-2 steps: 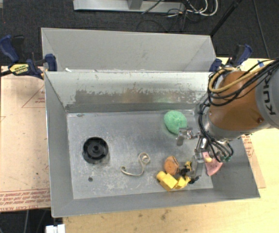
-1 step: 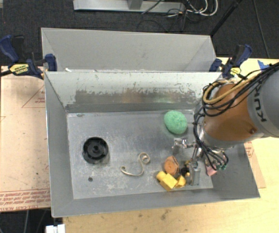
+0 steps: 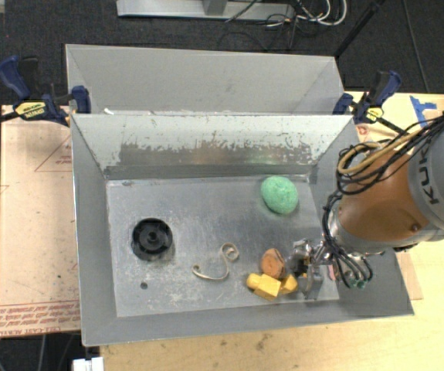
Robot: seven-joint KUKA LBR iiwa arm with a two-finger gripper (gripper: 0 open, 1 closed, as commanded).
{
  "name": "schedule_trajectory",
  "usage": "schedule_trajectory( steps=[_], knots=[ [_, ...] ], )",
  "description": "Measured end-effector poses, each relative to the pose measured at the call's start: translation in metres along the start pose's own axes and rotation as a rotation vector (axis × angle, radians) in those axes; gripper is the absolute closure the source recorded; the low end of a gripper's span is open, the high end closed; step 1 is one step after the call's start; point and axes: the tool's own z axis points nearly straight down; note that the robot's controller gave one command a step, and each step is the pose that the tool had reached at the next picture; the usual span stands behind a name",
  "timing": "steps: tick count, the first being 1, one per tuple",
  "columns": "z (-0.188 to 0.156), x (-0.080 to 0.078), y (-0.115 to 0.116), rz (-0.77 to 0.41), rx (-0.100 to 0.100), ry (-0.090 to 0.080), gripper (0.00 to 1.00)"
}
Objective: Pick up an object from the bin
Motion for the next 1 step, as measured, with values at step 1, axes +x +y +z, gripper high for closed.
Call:
schedule_trajectory(
  steps=[1],
  knots=[
    [0.0000, 0.0000, 0.0001, 0.000, 0.000, 0.000, 1.00]
  ],
)
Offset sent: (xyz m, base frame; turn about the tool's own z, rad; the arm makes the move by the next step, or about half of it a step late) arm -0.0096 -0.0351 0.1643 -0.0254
